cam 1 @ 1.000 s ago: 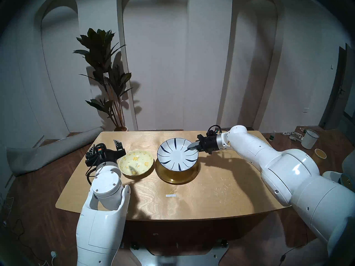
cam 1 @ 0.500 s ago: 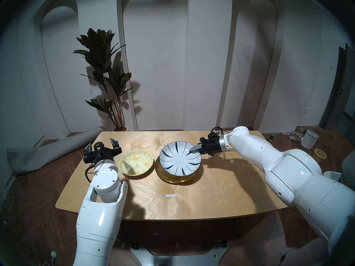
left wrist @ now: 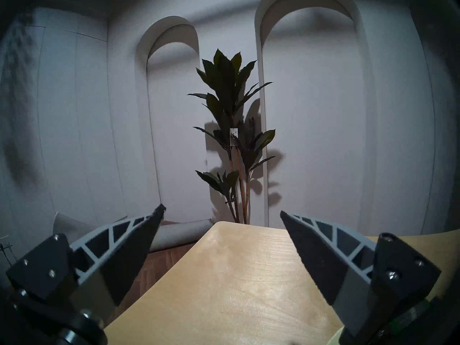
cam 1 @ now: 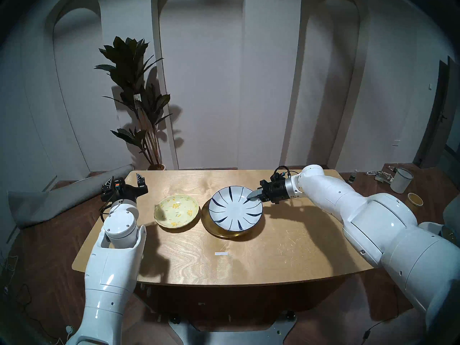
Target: Stack the plates into one stack
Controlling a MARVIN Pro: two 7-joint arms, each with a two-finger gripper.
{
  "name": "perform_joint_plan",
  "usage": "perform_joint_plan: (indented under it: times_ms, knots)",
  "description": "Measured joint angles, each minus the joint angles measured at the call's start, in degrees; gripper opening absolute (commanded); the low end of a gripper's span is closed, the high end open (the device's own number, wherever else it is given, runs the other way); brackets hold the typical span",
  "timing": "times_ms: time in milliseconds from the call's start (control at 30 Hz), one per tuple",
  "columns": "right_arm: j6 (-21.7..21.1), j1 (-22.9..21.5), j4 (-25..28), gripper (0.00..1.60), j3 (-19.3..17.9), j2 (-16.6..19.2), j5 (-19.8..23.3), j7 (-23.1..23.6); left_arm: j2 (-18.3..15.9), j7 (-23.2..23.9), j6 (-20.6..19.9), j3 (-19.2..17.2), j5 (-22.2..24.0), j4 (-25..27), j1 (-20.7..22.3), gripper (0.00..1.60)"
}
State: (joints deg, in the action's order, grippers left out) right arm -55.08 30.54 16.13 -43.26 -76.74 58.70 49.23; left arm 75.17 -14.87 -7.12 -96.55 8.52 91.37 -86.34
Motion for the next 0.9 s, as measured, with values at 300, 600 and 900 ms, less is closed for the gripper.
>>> perform_joint_plan:
  times_ms: [300, 600, 900]
  knots:
    - [0.0, -0.2, -1.7, 0.0, 0.0, -0.6, 0.0, 0.1, -4.0, 8.3, -3.9, -1.0, 2.6, -0.3, 0.9, 1.6]
    - [0.0, -0.5, -5.0, 0.0, 0.1, -1.3, -0.3, -0.1, -5.8, 12.0, -5.6, -1.5, 3.9, -0.8, 1.4, 1.6]
    - [0.0, -1.3, -6.7, 0.0, -0.1, -2.6, -0.5, -0.8, -6.5, 13.2, -5.6, -1.6, 4.3, -1.0, 1.6, 1.6]
